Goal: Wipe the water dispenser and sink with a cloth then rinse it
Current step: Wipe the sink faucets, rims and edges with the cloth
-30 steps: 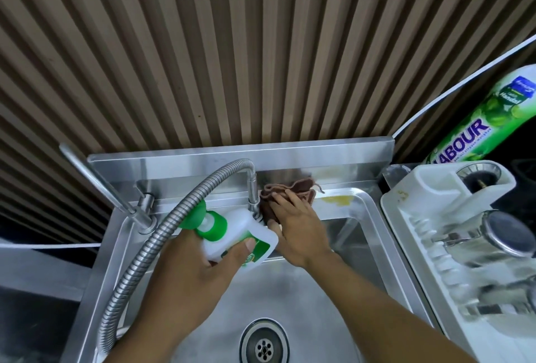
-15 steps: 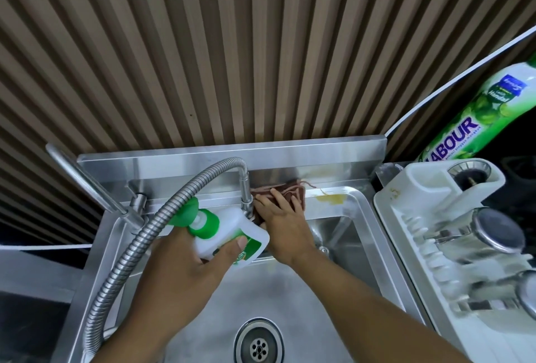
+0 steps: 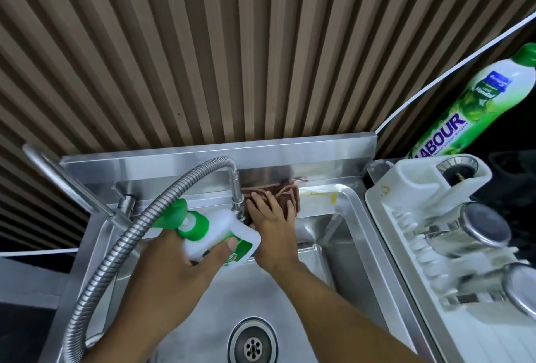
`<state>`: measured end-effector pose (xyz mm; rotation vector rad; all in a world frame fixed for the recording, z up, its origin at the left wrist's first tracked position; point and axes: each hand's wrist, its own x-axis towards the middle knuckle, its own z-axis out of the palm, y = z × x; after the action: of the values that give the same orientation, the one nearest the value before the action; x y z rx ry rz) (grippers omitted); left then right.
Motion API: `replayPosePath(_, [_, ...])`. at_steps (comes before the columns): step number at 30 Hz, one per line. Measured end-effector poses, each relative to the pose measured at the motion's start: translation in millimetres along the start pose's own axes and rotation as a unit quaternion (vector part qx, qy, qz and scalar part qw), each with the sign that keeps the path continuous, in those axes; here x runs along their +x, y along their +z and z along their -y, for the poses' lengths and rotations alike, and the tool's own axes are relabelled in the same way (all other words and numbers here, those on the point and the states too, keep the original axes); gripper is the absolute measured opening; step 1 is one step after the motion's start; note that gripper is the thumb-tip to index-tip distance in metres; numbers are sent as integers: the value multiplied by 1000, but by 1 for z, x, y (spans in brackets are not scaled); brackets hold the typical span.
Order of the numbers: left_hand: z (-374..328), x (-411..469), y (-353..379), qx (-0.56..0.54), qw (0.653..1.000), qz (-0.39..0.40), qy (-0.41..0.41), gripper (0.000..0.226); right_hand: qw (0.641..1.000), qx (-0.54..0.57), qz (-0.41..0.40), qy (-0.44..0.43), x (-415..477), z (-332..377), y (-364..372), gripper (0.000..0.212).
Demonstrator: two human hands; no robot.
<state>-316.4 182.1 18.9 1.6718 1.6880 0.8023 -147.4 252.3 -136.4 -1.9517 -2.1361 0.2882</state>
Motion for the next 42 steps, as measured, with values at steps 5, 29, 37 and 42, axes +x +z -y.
replayPosePath(5, [-1,2,1,-8,1000,-1,-3,26,997,-15,-42,63,-13,-32,-13,50])
replayPosePath(29, [-1,6,9,-4,1000,1,5,30,976,-112,31,186,-17,-100,-58,65])
replayPosePath(37, [7,12,12,-38,999,-4,-2,29,939,42,12,341,19,-86,-57,104])
replayPosePath(42, [11,14,13,-50,999,-6,0,28,939,25,25,342,23,-72,-52,99])
